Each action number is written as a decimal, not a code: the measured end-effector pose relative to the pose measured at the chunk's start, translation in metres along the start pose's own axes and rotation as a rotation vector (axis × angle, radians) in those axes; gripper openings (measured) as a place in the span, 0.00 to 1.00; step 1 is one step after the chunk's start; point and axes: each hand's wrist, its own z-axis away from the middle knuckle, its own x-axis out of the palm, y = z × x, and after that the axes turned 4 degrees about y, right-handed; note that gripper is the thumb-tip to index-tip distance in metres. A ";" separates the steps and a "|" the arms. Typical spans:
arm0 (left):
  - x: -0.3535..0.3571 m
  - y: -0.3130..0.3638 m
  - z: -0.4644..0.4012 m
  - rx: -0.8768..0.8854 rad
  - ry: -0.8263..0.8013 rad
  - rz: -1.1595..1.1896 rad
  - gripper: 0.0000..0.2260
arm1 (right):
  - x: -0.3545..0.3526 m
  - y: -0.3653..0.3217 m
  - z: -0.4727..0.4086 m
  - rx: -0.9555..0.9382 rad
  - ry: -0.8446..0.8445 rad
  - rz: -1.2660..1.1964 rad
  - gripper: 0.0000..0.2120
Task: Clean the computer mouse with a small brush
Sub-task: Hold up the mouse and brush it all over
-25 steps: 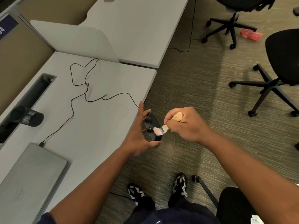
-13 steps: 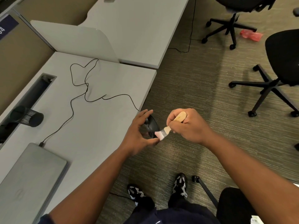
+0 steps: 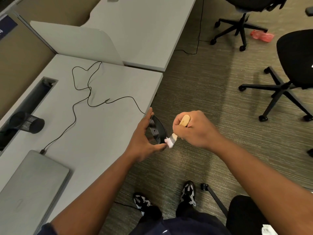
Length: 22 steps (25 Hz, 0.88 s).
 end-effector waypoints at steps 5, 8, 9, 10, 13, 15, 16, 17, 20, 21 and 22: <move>0.000 0.003 -0.001 0.002 -0.016 0.000 0.60 | 0.001 -0.001 -0.004 -0.030 0.163 -0.079 0.08; -0.001 0.005 -0.001 0.002 -0.014 0.002 0.59 | 0.000 0.001 -0.003 0.018 0.039 0.035 0.09; -0.002 0.005 -0.001 0.002 -0.008 0.004 0.59 | -0.001 0.002 -0.003 0.025 0.024 0.035 0.09; -0.003 0.004 -0.001 0.000 -0.006 0.009 0.59 | -0.001 0.003 -0.001 0.017 0.047 0.009 0.09; -0.002 0.003 0.000 -0.005 -0.013 0.004 0.58 | -0.001 0.002 0.000 -0.033 0.181 -0.126 0.08; -0.001 0.004 0.000 0.003 -0.008 -0.019 0.57 | 0.000 0.000 0.000 -0.040 0.148 -0.113 0.08; -0.001 0.004 0.000 0.013 -0.002 -0.038 0.56 | 0.002 -0.001 0.001 -0.032 0.112 -0.076 0.08; -0.001 0.003 0.001 0.023 0.001 -0.057 0.55 | 0.002 -0.001 0.002 -0.018 0.079 -0.041 0.08; 0.001 -0.001 0.003 0.028 0.007 -0.071 0.54 | -0.001 -0.002 0.004 -0.010 0.022 0.002 0.08; 0.001 -0.001 0.004 0.029 0.009 -0.065 0.54 | -0.001 -0.003 0.005 -0.026 0.041 -0.005 0.08; 0.002 -0.002 0.005 0.027 0.008 -0.056 0.54 | -0.002 -0.004 0.004 -0.042 0.080 -0.020 0.08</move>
